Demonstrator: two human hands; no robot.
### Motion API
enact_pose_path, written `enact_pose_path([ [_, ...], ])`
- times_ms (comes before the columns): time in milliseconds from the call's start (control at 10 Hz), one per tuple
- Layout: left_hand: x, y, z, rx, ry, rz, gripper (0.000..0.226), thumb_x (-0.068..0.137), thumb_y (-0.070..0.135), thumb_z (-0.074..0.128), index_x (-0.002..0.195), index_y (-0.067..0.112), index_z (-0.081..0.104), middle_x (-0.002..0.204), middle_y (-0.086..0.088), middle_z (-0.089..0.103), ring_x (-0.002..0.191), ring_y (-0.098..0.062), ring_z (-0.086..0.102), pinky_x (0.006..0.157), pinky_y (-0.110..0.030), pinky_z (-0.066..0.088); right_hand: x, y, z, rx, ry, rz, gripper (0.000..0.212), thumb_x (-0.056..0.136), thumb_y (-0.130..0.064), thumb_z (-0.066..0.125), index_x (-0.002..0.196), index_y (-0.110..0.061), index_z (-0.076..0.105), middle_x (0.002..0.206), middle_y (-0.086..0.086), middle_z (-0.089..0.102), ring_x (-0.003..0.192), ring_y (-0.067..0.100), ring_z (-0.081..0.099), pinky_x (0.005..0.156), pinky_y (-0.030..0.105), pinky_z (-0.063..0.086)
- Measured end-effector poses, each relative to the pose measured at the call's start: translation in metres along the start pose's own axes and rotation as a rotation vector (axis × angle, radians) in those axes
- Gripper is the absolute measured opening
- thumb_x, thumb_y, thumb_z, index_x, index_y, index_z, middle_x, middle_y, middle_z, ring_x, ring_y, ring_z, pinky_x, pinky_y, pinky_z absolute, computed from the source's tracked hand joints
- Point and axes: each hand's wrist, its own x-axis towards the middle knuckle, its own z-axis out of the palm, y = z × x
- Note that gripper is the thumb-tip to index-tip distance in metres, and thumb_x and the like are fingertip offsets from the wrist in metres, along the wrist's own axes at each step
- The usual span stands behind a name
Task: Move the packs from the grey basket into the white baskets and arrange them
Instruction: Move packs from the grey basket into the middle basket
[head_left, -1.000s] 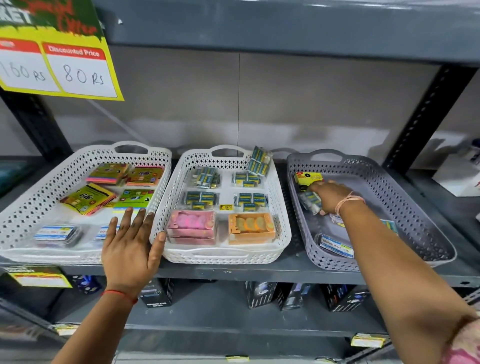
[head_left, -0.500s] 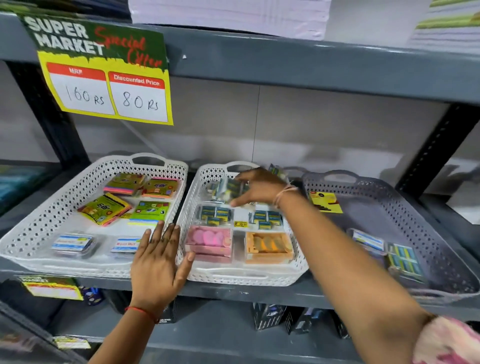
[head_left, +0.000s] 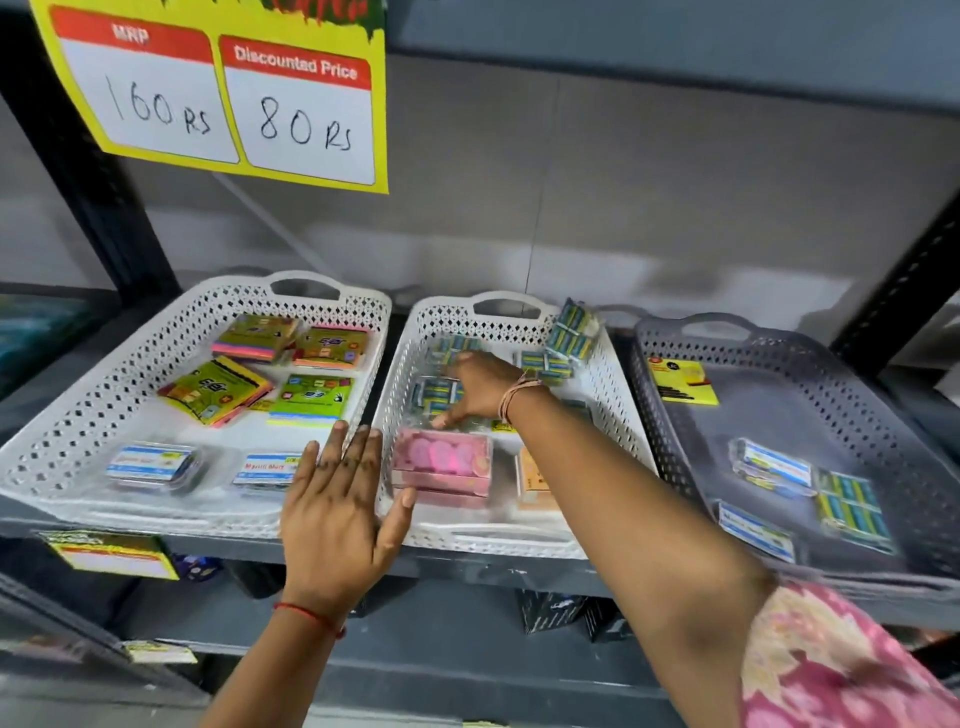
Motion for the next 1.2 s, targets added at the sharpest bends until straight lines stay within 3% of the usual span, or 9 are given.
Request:
enact_pose_path([
  [100,-0.001,0.005,-0.005,-0.014,0.001,-0.009,0.078,0.092,0.055,0.012,0.121,-0.003,0.056,0.124,-0.021,0.058,0.13,-0.034,0.038,0.114,-0.036,0.007,-0.032,0.007,-0.009,0.062,0.15,-0.03,0.087,0.078,-0.045,0.067,0.146,-0.011,0.025,0.157,0.009,0.021,0.144,0.025,0.021,0.119,0.034,0.021],
  [200,-0.006,0.028,-0.007,-0.056,-0.006,0.057,0.077,0.092,0.056,0.014,0.126,-0.002,0.051,0.133,-0.02,0.051,0.136,-0.03,0.022,0.116,-0.036,-0.001,-0.077,0.031,-0.01,0.126,0.342,0.014,0.082,0.083,-0.041,0.063,0.147,-0.012,0.021,0.159,0.006,0.012,0.147,0.023,0.009,0.119,0.031,0.01],
  [400,-0.008,0.091,-0.001,-0.113,-0.038,0.22,0.076,0.093,0.055,0.015,0.12,-0.002,0.056,0.124,-0.02,0.059,0.132,-0.03,0.034,0.115,-0.034,0.005,-0.181,0.107,-0.013,0.172,0.499,0.309,0.068,0.087,-0.033,0.06,0.144,-0.009,0.031,0.157,0.012,0.018,0.146,0.028,0.014,0.118,0.035,0.016],
  [500,-0.006,0.098,0.001,-0.102,-0.049,0.219,0.078,0.093,0.055,0.013,0.117,-0.004,0.058,0.121,-0.022,0.061,0.127,-0.036,0.041,0.113,-0.037,0.007,-0.214,0.165,-0.015,0.178,0.47,0.681,0.054,0.085,-0.032,0.056,0.13,-0.003,0.05,0.143,0.018,0.045,0.131,0.03,0.044,0.105,0.037,0.039],
  [600,-0.007,0.098,0.002,-0.11,-0.029,0.215,0.077,0.093,0.055,0.014,0.118,-0.003,0.058,0.118,-0.022,0.062,0.126,-0.034,0.043,0.115,-0.034,0.005,-0.228,0.208,-0.012,0.173,0.255,0.981,0.042,0.083,-0.024,0.056,0.118,-0.002,0.058,0.128,0.019,0.06,0.119,0.031,0.056,0.098,0.037,0.046],
  [800,-0.008,0.099,0.003,-0.129,0.022,0.207,0.076,0.094,0.055,0.014,0.116,-0.003,0.058,0.115,-0.024,0.064,0.124,-0.032,0.042,0.115,-0.032,0.005,-0.176,0.355,0.062,0.132,0.061,1.113,0.053,0.054,-0.039,0.065,0.1,-0.013,0.069,0.112,0.011,0.069,0.104,0.03,0.063,0.093,0.043,0.05],
  [1000,-0.009,0.097,0.002,-0.133,0.017,0.195,0.076,0.094,0.054,0.015,0.117,-0.003,0.058,0.115,-0.023,0.063,0.125,-0.036,0.042,0.115,-0.032,0.005,-0.22,0.245,0.017,0.202,0.172,1.137,0.04,0.074,-0.031,0.068,0.105,-0.007,0.064,0.11,0.012,0.066,0.11,0.03,0.061,0.097,0.039,0.05],
  [1100,-0.009,0.097,-0.002,-0.159,-0.014,0.184,0.075,0.094,0.055,0.014,0.119,-0.002,0.057,0.118,-0.022,0.062,0.126,-0.036,0.04,0.115,-0.028,0.003,-0.231,0.217,-0.002,-0.065,0.275,1.209,0.037,0.08,-0.033,0.062,0.111,-0.011,0.062,0.115,0.01,0.065,0.11,0.029,0.06,0.089,0.034,0.049],
  [1200,-0.008,0.091,-0.004,-0.152,-0.038,0.176,0.075,0.094,0.054,0.013,0.122,-0.001,0.055,0.122,-0.021,0.061,0.126,-0.037,0.043,0.114,-0.029,0.005,-0.233,0.194,-0.026,-0.162,0.565,1.147,0.045,0.079,-0.018,0.061,0.12,-0.004,0.051,0.122,0.023,0.058,0.116,0.038,0.051,0.092,0.039,0.046],
])
